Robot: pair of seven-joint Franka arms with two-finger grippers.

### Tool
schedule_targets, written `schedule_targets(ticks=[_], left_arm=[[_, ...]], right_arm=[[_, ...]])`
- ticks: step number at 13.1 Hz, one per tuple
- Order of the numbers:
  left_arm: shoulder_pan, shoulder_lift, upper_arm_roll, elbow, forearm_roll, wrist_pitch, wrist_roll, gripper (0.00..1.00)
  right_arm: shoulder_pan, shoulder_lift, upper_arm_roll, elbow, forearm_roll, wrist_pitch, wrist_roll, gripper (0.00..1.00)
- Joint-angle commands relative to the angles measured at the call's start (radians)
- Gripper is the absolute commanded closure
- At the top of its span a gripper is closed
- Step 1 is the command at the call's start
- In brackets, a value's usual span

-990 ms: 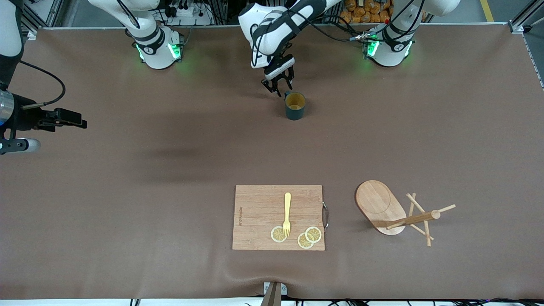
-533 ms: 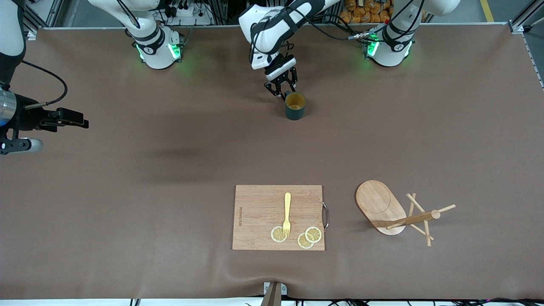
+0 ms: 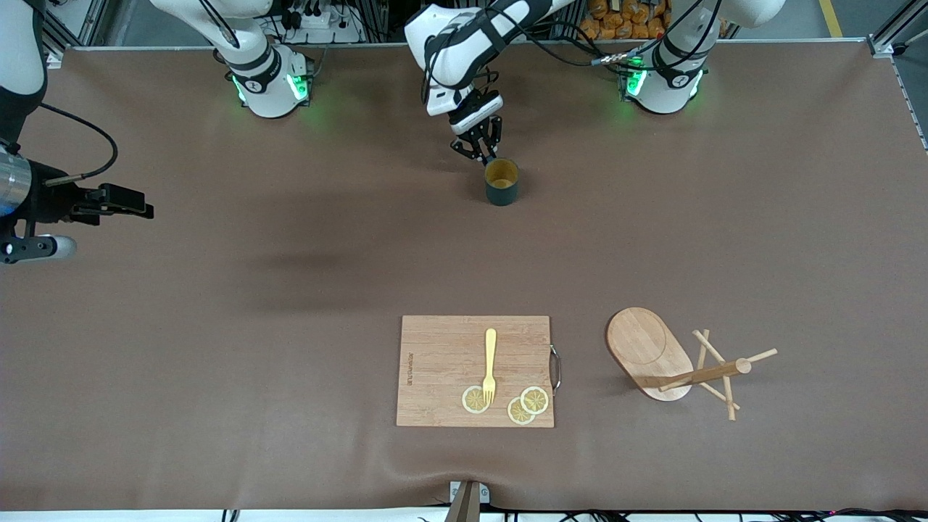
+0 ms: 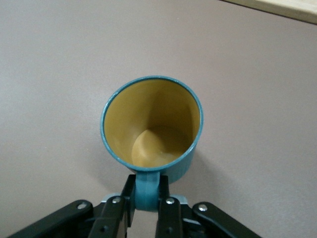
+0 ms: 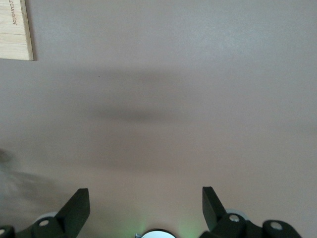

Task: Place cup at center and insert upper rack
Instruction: 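Lift the mug by its handle with the left gripper toward the mug tree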

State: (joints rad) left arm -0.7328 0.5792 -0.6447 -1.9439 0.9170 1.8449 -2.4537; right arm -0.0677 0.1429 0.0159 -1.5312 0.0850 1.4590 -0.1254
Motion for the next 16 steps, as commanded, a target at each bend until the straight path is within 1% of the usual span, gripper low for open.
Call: schedule_targets(ticks=[1, 4, 6, 9, 11, 12, 14, 16], left_arm=[[0.006, -0.031, 0.005, 0.048, 0.0, -0.018, -0.007, 1.0], [0.087, -0.096, -0.001, 0.109, -0.082, -0.024, 0.027, 1.0], [0.156, -0.13, -0.001, 0.178, -0.174, -0.024, 0.137, 1.0], [0.263, -0.145, -0.003, 0.282, -0.259, -0.026, 0.284, 1.0], [0.335, -0.142, -0.001, 0.376, -0.376, -0.024, 0.419, 1.0], [0.383, -0.147, -0.001, 0.403, -0.429, -0.029, 0.48, 1.0], [0.469, -0.179, -0.004, 0.419, -0.492, -0.05, 0.617, 1.0], [0.588, -0.22, -0.004, 0.425, -0.628, -0.052, 0.814, 1.0]], right_arm=[[-0.024, -0.016, 0.019, -0.006, 0.013, -0.005, -0.01, 0.0], [-0.026, -0.016, 0.018, -0.001, 0.007, -0.005, -0.013, 0.0], [-0.029, -0.02, 0.018, 0.009, 0.001, 0.0, -0.022, 0.0], [-0.029, -0.029, 0.018, 0.019, -0.08, 0.009, -0.08, 0.0], [-0.03, -0.043, 0.016, 0.02, -0.088, 0.068, -0.089, 0.0], [-0.03, -0.049, 0.015, 0.02, -0.097, 0.101, -0.082, 0.0], [-0.032, -0.049, 0.015, 0.02, -0.108, 0.135, -0.077, 0.0], [-0.034, -0.049, 0.012, 0.017, -0.105, 0.135, -0.076, 0.0]])
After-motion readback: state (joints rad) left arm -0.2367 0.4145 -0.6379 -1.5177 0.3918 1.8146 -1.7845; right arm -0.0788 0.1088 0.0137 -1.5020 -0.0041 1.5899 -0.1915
